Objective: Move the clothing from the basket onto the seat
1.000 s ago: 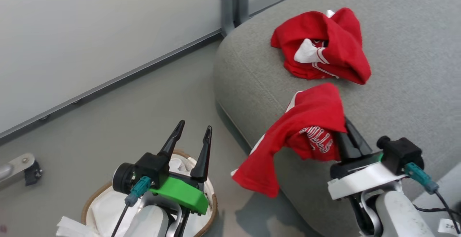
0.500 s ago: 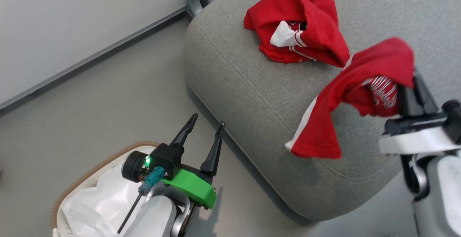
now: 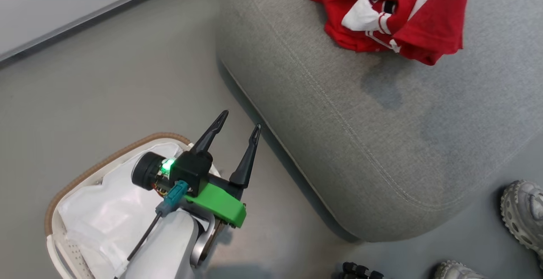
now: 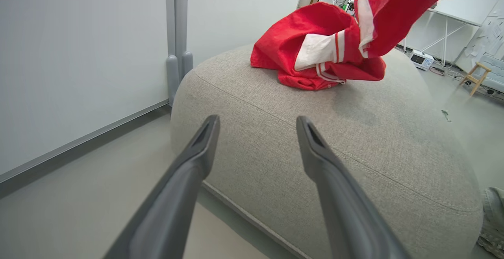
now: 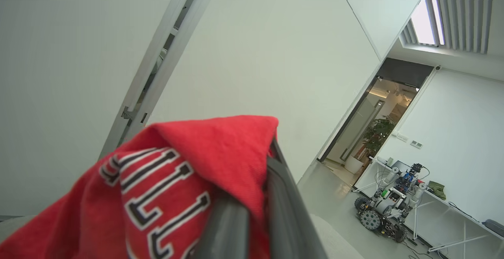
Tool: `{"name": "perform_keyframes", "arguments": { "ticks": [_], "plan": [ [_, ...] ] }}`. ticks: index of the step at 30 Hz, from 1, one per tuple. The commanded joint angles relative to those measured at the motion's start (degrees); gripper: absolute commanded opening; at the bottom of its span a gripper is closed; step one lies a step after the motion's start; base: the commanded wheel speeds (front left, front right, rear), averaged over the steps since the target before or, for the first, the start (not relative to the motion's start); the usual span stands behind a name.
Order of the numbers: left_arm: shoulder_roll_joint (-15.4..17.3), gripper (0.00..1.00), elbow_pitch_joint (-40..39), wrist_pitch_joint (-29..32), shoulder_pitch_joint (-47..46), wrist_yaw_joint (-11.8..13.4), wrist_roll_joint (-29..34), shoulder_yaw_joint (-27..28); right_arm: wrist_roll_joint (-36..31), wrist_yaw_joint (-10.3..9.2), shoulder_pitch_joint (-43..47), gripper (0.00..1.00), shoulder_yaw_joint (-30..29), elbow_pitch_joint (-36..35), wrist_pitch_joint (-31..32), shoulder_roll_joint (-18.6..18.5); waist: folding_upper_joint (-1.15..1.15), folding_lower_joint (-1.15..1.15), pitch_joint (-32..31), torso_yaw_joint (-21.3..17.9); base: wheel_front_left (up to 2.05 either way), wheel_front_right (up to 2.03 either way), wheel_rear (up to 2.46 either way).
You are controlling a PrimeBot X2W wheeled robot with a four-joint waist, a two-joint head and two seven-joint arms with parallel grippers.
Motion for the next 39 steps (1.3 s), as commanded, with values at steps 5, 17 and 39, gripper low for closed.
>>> {"name": "perform_keyframes", "arguments": {
  "ticks": [5, 17, 39],
  "plan": [
    [1.2, 1.00, -0.6, 0.1, -3.9, -0.2, -0.8, -1.2, -3.4, -0.08, -6.9, 0.00, -1.3, 8.8, -0.1, -1.1, -0.01, 0.00, 7.4, 7.0, 0.00, 0.00, 0.00],
    [2.2, 1.00, -0.9, 0.1, -8.7, -0.2, -0.4, -2.5, -8.8, -0.08, -5.1, 0.00, -12.2, 26.2, -0.1, 4.5, -0.01, 0.00, 14.9, 11.9, 0.00, 0.00, 0.00],
    [0.0, 1.00, 2.7, 0.1, -0.9, -0.2, -1.5, 1.8, -4.1, -0.08, 19.9, 1.00, -15.6, 13.6, -0.1, 10.8, -0.01, 0.00, 2.2, 9.9, 0.00, 0.00, 0.00]
  ]
}}
